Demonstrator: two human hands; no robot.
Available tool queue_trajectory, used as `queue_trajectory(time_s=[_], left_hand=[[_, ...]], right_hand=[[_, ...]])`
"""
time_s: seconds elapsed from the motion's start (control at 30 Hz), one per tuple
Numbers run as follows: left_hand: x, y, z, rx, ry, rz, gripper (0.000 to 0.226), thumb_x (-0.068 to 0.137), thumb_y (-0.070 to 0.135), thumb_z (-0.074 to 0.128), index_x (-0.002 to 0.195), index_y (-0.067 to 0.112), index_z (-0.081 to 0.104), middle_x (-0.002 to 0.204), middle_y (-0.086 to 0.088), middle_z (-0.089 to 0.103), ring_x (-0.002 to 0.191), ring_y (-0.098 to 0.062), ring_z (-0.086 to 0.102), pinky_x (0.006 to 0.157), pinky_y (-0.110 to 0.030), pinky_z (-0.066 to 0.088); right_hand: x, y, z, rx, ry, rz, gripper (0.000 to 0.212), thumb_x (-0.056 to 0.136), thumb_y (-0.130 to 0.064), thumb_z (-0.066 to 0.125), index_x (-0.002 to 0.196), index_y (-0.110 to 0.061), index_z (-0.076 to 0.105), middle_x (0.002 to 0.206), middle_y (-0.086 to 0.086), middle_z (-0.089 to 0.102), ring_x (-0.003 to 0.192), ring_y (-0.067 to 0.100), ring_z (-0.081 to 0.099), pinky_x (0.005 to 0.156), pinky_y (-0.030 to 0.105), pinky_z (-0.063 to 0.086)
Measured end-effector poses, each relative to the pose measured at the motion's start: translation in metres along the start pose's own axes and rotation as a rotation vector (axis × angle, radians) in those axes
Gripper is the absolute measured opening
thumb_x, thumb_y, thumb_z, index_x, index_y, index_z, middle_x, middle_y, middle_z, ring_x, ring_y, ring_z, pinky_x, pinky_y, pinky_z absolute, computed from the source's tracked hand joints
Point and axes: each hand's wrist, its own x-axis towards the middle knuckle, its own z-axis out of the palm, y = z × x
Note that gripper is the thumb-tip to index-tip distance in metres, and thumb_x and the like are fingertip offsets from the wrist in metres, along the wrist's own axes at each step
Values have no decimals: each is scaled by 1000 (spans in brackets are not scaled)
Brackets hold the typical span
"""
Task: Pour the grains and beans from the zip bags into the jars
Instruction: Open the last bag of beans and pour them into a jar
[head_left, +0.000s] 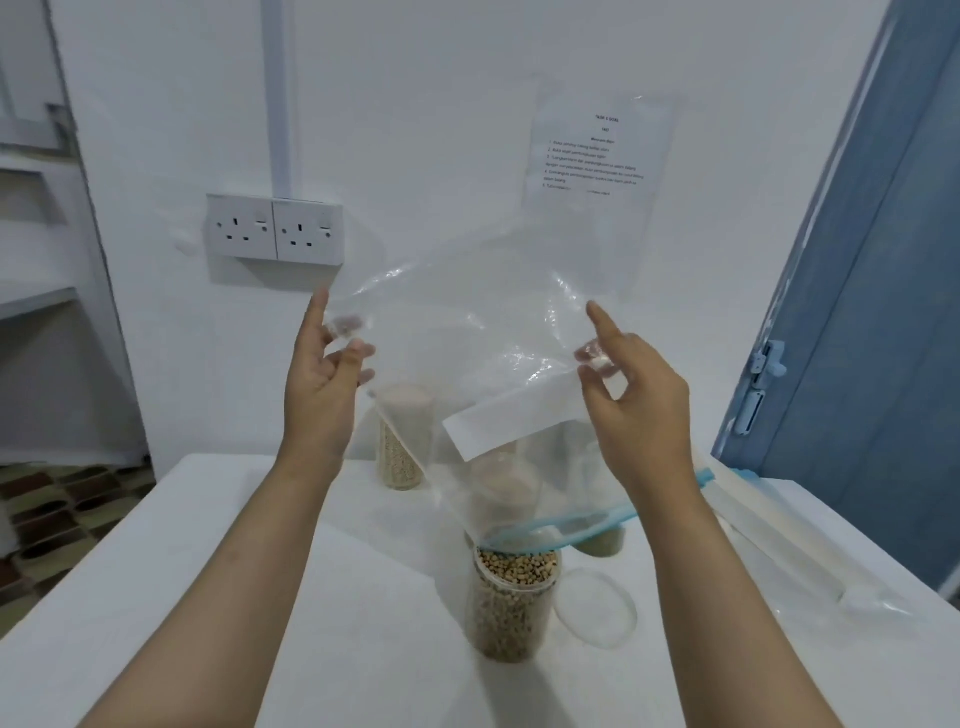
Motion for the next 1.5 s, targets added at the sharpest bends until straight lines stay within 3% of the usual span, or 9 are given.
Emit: queue_trajectory(time_s=[0.2,0.33,0.43,0.57,0.63,0.83,1.03,1.33,1.5], left_hand=[[-2,-2,-28,-18,27,-37,29,104,16,48,131,28,53,115,5,63,92,-10,66,80,-26,53],[-4,-2,-40,15,1,-42,45,99,1,51,132,31,49,123,3,61,96,-10,68,84,-27,53],[-7,-1,-43,6,-26,-22,56,98,-4,51,130,41,42,124,2,60,98,-13,68,88,-27,55],[-10,-5,-43,29,-43,-23,40,99,2,53,115,38,54,122,10,58,100,-11,67,98,-38,53],[-9,-8,-43,46,-38,-40,35,99,5,54,118,35,58,124,12,60,101,-9,64,98,-37,53],[-9,-2,-37,112,-47,42,46,94,-5,56,129,26,56,126,13,47,102,-3,52,83,-8,46],[-10,-3,-30,41,-78,-14,65,93,-5,59,138,40,44,126,11,48,96,-2,56,86,-9,46],[-7,-5,-33,67,9,18,40,93,4,65,124,29,60,114,3,61,105,0,60,90,-15,49],[-8,-4,-32,54,-62,34,61,89,-4,66,128,41,53,126,2,57,102,-8,59,94,-27,50]], right_hand=[[-6,-22,22,38,-9,42,44,92,-32,62,136,-27,59,97,-19,59,89,6,57,90,56,47],[-10,-29,29,70,40,25,45,92,-19,64,136,-28,58,99,-28,56,86,0,55,89,52,49],[-11,-27,30,74,49,19,48,92,-7,66,136,-25,59,99,-26,57,84,0,57,87,30,50],[-14,-26,27,60,73,14,43,93,-3,64,133,-17,63,97,-9,64,82,-4,57,79,8,44],[-17,-26,26,67,96,21,41,94,-4,64,133,-16,63,96,-6,65,81,-1,59,79,7,42],[-18,-29,20,88,109,28,43,94,-2,63,135,-14,61,97,-6,63,81,-6,57,78,4,41],[-21,-25,12,110,113,63,43,94,-2,63,134,-15,61,95,-12,63,80,-3,57,77,4,42],[-27,-27,7,106,100,65,44,95,-5,63,136,-20,57,97,-5,64,83,-5,57,79,3,41],[-27,-29,11,130,105,58,45,95,-2,63,136,-18,58,96,-12,63,83,-2,57,80,4,42]])
